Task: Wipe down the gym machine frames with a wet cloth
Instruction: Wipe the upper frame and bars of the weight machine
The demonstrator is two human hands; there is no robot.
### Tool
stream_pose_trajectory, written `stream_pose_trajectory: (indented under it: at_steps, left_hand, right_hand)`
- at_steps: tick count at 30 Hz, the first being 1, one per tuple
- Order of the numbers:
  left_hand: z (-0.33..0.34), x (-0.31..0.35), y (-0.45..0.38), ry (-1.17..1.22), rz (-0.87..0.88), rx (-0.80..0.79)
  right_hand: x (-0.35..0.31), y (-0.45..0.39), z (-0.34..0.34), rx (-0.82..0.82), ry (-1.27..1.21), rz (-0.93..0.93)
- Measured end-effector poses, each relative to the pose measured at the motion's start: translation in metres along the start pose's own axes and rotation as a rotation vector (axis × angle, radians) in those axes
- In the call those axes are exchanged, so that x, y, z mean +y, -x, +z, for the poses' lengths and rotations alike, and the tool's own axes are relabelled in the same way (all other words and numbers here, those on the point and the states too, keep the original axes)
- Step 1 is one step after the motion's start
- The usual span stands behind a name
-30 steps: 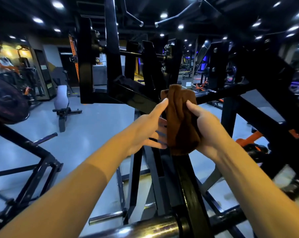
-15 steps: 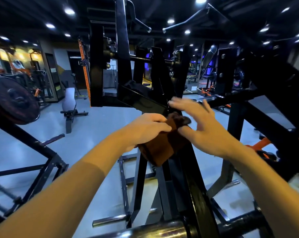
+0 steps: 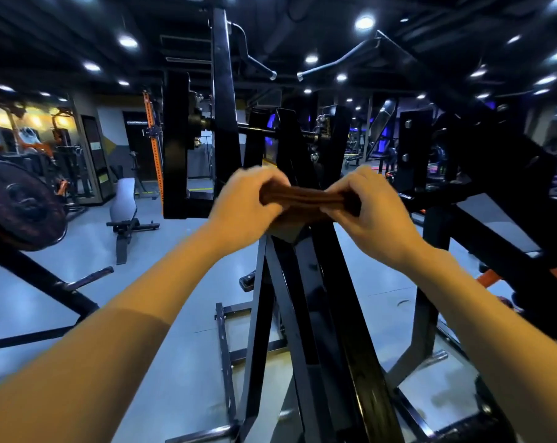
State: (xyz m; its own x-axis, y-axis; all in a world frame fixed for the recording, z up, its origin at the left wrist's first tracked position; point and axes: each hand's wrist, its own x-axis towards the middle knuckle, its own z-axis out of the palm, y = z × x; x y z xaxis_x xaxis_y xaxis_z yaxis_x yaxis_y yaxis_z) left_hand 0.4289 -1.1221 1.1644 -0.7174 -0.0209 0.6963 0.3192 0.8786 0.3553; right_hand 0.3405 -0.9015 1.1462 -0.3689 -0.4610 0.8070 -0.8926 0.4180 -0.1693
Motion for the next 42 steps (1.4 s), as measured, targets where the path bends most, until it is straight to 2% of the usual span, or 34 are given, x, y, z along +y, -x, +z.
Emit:
stream_pose_trajectory:
  at_steps: [1,3,5,7,9,13,15,17,19,24,28,32,38,42]
  left_hand:
    - [0.0,-0.001,-0.007,-0.115,0.105,0.079]
    - [0.005,-0.008,-0.014,-0.294,0.222,0.067]
    - [0.016,-0.018,-0.008,-0.442,0.278,-0.027]
    - [0.026,-0.03,0.001,-0.499,0.325,-0.044]
    - [0.03,-0.037,0.006,-0.443,0.349,-0.01]
    - [0.026,-0.045,0.001,-0.289,0.239,0.096]
    - [0.019,-0.058,-0.007,-0.385,0.18,0.154]
    - [0.012,-0.078,-0.011,-0.38,0.02,0.13]
    - [0.012,-0.094,-0.011,-0.255,-0.121,0.099]
    - [0.023,-0.102,-0.008,-0.102,-0.09,0.24]
    - [0.024,-0.102,-0.003,-0.028,-0.128,0.256]
    - [0.028,-0.106,-0.006,-0.116,-0.122,0.232]
    - [0.028,-0.111,-0.003,-0.05,-0.137,0.272]
    - [0.029,-0.114,-0.003,-0.093,-0.113,0.231]
  right_hand:
    - [0.002,-0.003,0.006,0.076,0.087,-0.049]
    - [0.006,-0.002,0.023,0.083,0.217,-0.084]
    - [0.007,0.009,0.039,-0.074,0.246,-0.061]
    - [0.01,0.02,0.052,-0.208,0.302,-0.033]
    - [0.013,0.02,0.058,-0.208,0.384,-0.062]
    - [0.017,-0.004,0.074,-0.206,0.363,-0.154]
    - [0.017,-0.021,0.083,-0.226,0.273,-0.137]
    - [0.011,-0.038,0.094,-0.232,0.223,-0.095]
    - [-0.002,-0.055,0.108,-0.192,0.244,-0.084]
    - [-0.03,-0.09,0.14,-0.134,0.234,-0.146]
    - [-0.016,-0.064,0.126,-0.132,0.292,-0.24]
    - [-0.001,-0.041,0.114,-0.052,0.299,-0.1]
    - [-0.035,-0.09,0.142,-0.108,0.265,-0.081]
    - [-0.011,-0.064,0.122,-0.193,0.304,-0.172]
